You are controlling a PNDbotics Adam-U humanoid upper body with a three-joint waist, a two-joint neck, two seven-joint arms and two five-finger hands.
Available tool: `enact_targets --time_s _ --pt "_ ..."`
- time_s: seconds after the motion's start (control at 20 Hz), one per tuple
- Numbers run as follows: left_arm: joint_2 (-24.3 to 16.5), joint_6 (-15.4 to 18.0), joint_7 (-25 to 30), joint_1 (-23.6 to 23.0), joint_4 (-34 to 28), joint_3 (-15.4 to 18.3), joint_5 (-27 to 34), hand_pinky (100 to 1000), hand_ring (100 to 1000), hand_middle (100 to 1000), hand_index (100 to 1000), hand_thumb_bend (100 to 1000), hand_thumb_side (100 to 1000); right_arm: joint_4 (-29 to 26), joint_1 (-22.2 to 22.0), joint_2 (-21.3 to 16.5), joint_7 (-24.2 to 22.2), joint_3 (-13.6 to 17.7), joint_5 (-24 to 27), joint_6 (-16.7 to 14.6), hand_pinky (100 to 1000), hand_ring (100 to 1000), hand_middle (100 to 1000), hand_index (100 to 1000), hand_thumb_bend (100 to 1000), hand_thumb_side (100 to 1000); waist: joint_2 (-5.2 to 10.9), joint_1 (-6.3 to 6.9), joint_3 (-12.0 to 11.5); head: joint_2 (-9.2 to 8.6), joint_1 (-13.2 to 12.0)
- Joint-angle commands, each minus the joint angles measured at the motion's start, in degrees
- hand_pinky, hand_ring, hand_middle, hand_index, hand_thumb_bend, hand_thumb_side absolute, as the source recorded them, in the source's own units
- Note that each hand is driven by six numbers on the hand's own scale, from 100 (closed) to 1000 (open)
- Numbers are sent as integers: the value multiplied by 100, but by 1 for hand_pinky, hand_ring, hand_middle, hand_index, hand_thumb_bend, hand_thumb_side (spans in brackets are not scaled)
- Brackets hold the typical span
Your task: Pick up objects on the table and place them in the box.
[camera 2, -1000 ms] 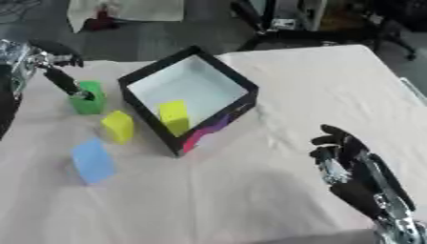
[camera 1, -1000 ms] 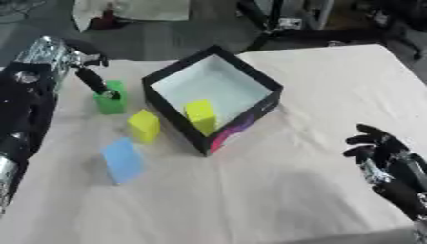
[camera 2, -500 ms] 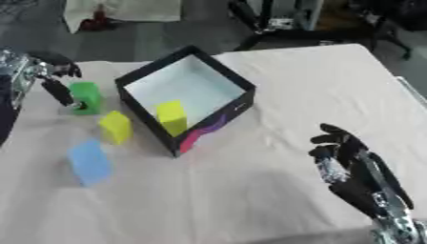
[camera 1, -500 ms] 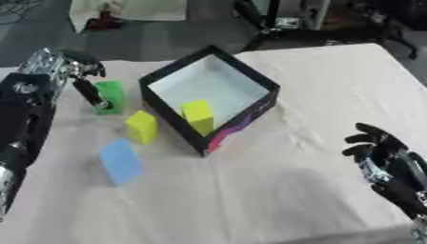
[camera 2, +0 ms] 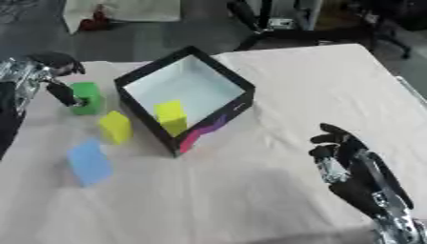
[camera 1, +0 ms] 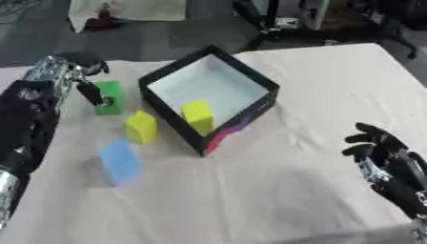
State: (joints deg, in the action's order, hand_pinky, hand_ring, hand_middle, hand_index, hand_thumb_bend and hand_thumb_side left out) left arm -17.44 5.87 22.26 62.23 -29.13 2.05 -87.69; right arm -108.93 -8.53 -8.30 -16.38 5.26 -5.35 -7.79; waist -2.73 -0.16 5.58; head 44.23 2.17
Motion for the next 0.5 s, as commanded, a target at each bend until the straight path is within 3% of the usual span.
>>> enact_targets --time_s 0.05,0.45,0.5 --pt "-13 -56 -131 61 41 39 45 832 792 813 895 378 361 -44 63 -34 -9 6 -17 -6 827 661 693 890 100 433 -15 -42 18 -11 18" --pt "30 -120 -145 -30 149 43 115 831 791 815 896 363 364 -40 86 -33 -23 1 -10 -6 827 661 693 890 100 434 -34 -35 44 -11 19" --pt "33 -120 -158 -34 138 42 120 775 649 660 822 268 179 -40 88 -32 -22 2 -9 -6 827 661 694 890 100 434 -35 -36 48 -11 24"
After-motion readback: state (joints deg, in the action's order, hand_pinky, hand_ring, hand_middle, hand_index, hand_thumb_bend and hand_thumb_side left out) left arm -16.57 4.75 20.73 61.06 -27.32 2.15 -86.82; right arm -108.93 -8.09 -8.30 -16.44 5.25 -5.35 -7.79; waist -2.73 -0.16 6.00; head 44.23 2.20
